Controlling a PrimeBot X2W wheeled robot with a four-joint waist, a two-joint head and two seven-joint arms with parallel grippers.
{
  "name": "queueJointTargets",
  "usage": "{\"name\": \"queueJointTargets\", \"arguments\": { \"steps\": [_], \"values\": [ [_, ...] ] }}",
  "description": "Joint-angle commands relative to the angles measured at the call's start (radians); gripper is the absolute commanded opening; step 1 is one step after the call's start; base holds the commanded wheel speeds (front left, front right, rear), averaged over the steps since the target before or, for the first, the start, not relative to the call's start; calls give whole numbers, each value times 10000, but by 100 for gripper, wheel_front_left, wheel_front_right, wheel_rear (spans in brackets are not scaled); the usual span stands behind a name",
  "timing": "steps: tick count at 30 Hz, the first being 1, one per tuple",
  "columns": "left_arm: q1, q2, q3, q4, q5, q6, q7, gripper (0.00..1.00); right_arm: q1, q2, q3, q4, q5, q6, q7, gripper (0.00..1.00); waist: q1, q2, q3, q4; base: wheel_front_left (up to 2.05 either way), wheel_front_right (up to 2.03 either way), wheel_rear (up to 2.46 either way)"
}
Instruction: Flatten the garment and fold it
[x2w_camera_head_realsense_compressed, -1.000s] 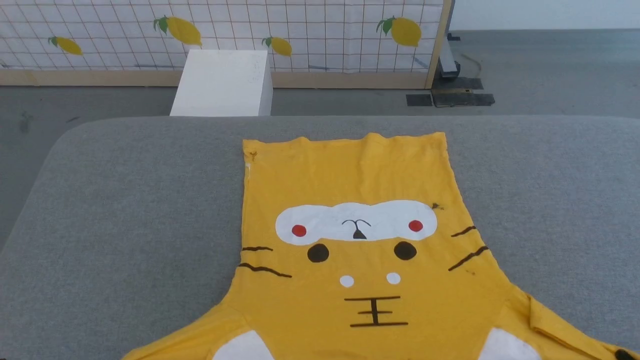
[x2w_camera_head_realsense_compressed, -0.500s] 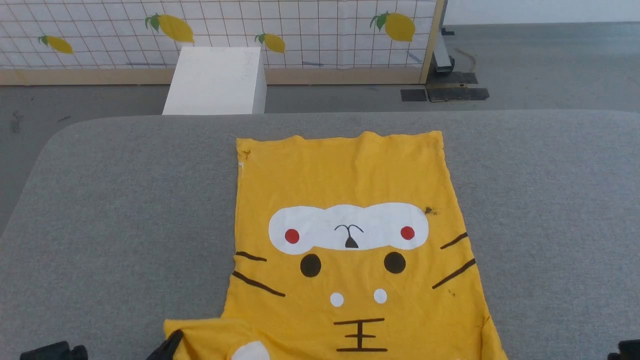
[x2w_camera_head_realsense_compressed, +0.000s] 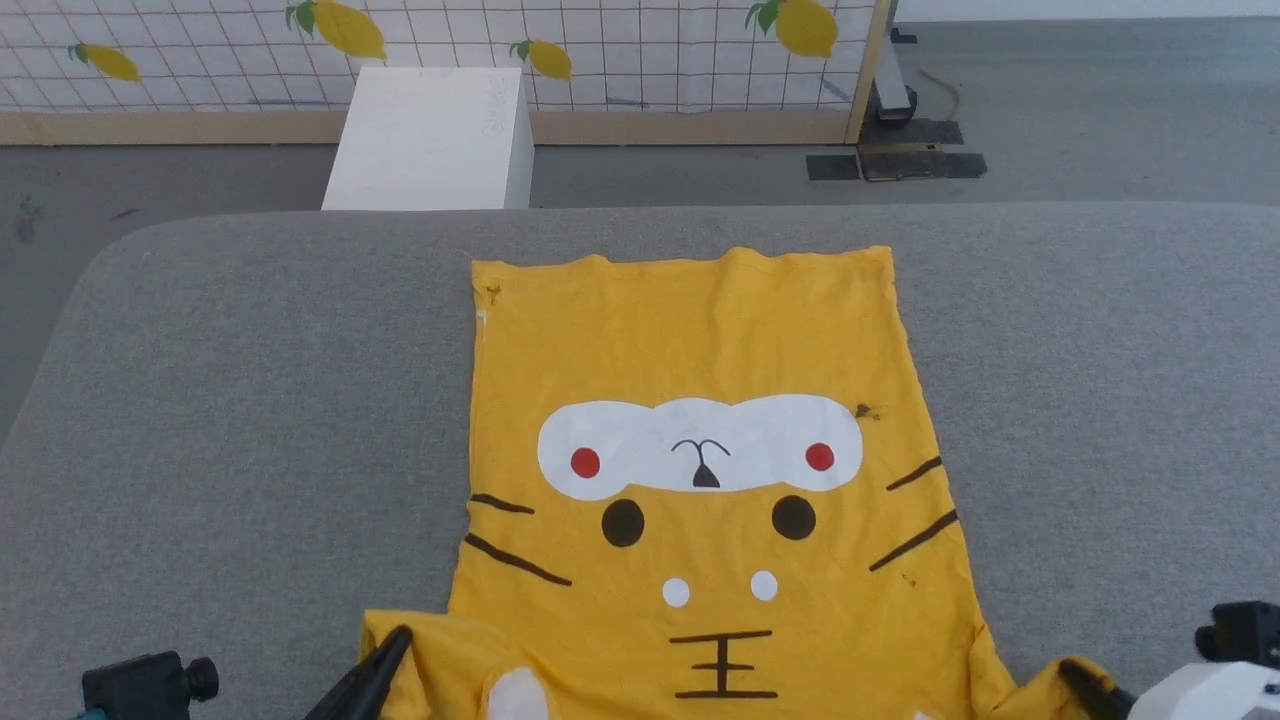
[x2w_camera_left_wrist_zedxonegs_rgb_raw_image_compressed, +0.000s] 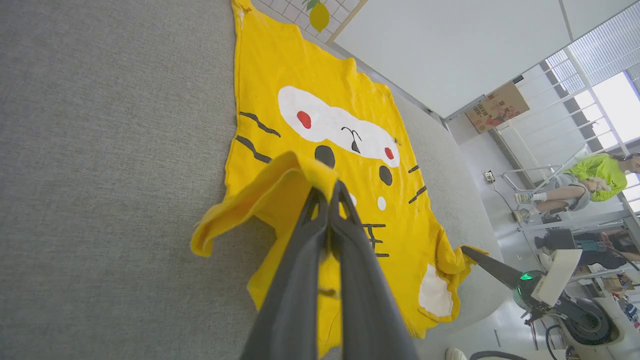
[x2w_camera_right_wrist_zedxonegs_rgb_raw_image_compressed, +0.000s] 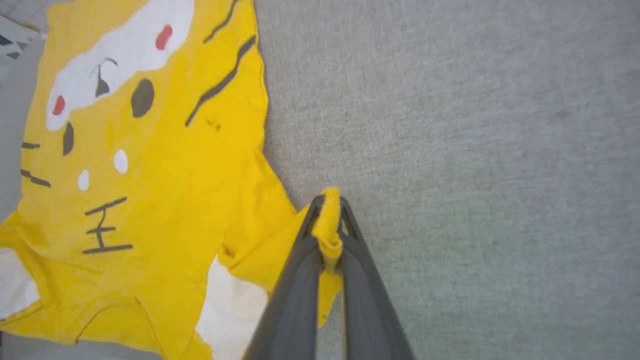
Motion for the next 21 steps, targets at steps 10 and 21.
{"name": "queueJointTargets", "arguments": {
  "steps": [10,21],
  "values": [
    [-289,-96,-156,-174,189,-157,-158,0,-1812,115,-1343,-3239,15,-13,1645,100,0,0,553,142,0,0,0],
    [-1092,-73,-319,-28,100,-613,-166,0,-6211,-174,-253,-1302,-3092,-13,1303,100,0,0,1644,682,0,0,0]
  ]
}}
